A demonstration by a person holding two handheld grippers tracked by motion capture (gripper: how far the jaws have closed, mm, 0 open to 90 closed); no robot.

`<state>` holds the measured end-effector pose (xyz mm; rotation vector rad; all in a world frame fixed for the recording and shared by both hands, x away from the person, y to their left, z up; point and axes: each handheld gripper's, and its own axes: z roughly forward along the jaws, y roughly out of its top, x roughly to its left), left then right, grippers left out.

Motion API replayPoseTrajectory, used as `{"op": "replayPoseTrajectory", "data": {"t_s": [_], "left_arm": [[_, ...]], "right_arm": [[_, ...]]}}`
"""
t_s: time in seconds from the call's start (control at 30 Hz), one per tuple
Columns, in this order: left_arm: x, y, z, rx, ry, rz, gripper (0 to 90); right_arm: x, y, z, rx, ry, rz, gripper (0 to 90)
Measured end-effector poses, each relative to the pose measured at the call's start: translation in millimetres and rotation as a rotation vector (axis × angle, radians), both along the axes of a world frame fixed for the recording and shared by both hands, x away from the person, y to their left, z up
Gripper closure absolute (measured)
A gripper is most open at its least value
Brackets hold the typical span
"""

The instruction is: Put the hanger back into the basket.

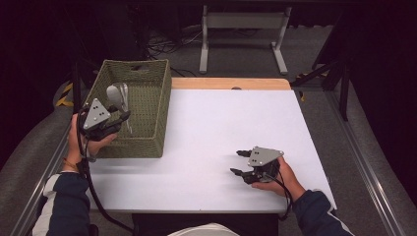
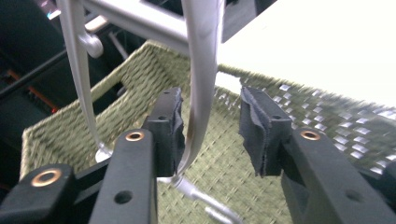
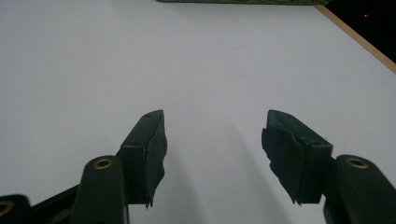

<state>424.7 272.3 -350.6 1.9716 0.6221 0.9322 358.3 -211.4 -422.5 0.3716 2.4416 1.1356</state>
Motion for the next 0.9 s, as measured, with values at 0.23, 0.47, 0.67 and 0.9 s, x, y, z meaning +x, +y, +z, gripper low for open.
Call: {"op": "replayPoseTrajectory", "data": {"t_s": [0.23, 0.47, 0.67, 0.9], "left_arm": [[-1.3, -4.0, 0.4, -0.042, 0.003, -0.021, 59.6], [-2.4, -7.1, -1.3, -0.101, 0.005, -0.028, 58.9], [-8.1, -12.7, -3.6, -0.148, -0.006, -0.037, 54.2], [-18.1, -25.4, -2.9, -0.195, -0.03, -0.04, 34.6]], "right_arm": [[0.0, -0.5, 0.2, 0.0, 0.0, 0.0, 39.4], [0.0, -0.9, 0.6, 0.004, -0.005, -0.006, 39.3], [0.1, -2.2, 1.9, 0.02, -0.013, -0.023, 38.7], [-1.1, -4.2, 5.1, 0.052, -0.031, -0.056, 36.4]]}}
